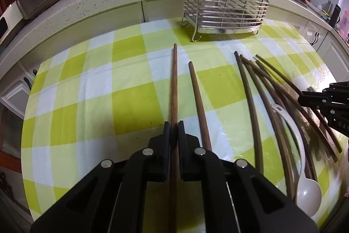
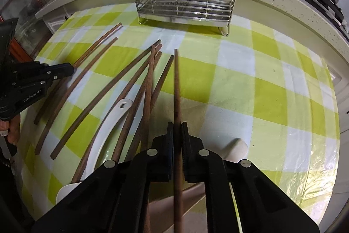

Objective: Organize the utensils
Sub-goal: 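Lift the chopstick upright with the right tool toward the wire rack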

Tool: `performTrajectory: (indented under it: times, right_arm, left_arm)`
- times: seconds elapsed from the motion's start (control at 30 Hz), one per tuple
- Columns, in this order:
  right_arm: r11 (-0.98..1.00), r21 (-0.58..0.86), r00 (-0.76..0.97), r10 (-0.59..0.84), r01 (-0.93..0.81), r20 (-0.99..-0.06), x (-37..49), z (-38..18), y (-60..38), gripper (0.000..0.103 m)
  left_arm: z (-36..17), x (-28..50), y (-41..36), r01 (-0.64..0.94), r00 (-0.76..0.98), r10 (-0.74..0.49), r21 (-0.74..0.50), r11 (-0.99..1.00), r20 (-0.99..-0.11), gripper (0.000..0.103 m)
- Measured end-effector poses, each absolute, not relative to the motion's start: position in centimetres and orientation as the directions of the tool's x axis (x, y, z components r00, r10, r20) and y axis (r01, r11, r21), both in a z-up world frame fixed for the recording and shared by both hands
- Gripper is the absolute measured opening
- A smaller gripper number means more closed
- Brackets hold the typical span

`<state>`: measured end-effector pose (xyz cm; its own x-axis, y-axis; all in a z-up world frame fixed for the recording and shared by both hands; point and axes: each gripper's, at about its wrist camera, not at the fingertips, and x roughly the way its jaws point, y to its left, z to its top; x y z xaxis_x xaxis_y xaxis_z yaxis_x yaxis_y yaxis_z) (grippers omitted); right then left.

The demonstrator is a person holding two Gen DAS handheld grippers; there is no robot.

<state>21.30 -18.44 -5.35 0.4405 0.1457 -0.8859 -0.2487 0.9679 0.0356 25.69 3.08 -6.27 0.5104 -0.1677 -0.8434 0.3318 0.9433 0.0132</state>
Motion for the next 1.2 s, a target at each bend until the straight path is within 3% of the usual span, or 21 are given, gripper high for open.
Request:
performTrajectory:
  times: [1.2]
  right_arm:
    - [0.987, 0.065, 0.737, 0.151, -0.144, -0.659, 13.1, 5.9, -23.6, 0.009]
  left_arm:
    - [6.4, 17.3, 0.8, 0.313, 0.739, -0.264, -0.032, 0.949, -0.62, 0.007]
